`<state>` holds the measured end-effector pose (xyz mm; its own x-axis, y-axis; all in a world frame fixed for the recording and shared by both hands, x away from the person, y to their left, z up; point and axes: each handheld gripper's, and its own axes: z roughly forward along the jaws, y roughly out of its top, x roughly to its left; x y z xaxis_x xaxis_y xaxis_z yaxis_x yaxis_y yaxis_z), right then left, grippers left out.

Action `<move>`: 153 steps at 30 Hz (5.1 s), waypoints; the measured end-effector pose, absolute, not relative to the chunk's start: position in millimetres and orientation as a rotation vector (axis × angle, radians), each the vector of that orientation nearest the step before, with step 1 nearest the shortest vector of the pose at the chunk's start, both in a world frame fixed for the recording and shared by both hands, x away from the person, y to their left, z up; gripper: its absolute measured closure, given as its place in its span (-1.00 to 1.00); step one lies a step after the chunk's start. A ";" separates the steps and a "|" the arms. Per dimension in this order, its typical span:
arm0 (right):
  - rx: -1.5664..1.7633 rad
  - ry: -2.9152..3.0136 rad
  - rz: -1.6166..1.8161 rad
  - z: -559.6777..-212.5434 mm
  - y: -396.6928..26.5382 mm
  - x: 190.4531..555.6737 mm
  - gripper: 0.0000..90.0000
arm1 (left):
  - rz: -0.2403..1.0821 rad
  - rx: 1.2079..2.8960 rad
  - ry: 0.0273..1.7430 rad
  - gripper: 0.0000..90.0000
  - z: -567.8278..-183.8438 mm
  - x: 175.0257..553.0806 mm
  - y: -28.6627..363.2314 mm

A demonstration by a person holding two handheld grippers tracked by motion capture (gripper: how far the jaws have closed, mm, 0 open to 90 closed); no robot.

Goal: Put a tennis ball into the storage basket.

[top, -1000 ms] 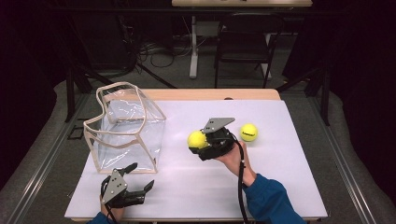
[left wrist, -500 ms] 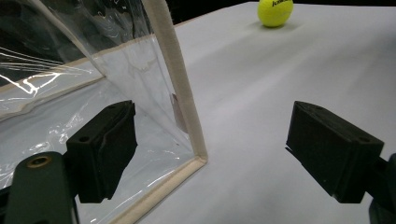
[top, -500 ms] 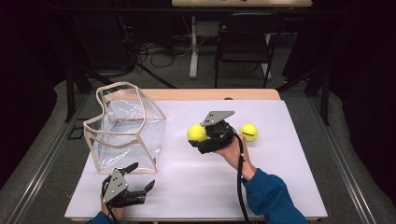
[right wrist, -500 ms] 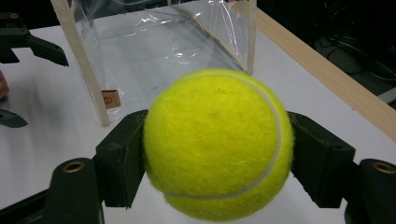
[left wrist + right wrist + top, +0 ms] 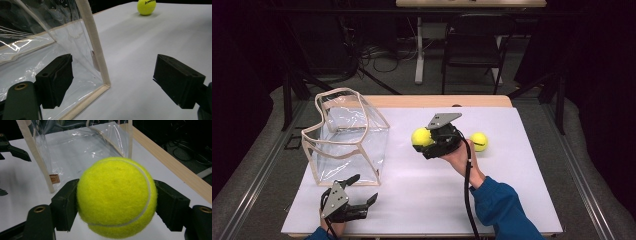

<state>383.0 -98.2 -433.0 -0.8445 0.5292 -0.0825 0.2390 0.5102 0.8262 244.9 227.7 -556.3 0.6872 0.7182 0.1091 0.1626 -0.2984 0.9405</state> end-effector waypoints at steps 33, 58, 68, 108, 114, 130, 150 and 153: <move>0.587 2.411 1.246 -406.7 -76.5 397.5 -0.41 | 0.645 1.827 0.691 -0.65 -556.2 244.7 227.7; 0.545 2.453 1.210 -394.0 -51.0 413.8 -0.41 | 0.642 1.824 0.688 -0.65 -556.2 244.6 228.0; 0.534 2.464 1.190 -386.2 -43.9 419.9 -0.41 | 0.640 1.822 0.690 -0.65 -556.3 244.8 228.0; 0.484 2.487 1.148 -356.3 -15.0 429.3 -0.41 | 0.638 1.817 0.689 -0.65 -555.8 244.5 229.5; 0.485 2.481 1.152 -351.5 -12.6 430.3 -0.41 | 0.639 1.817 0.689 -0.65 -555.8 244.6 229.3; 0.466 2.462 1.168 -342.8 -4.7 432.1 -0.41 | 0.640 1.817 0.687 -0.65 -555.8 244.5 229.2; 0.438 2.439 1.211 -335.2 10.2 429.3 -0.41 | 0.637 1.815 0.686 -0.65 -555.7 244.8 229.6; 0.429 2.432 1.223 -333.6 12.9 427.8 -0.41 | 0.639 1.816 0.684 -0.65 -555.5 244.4 229.4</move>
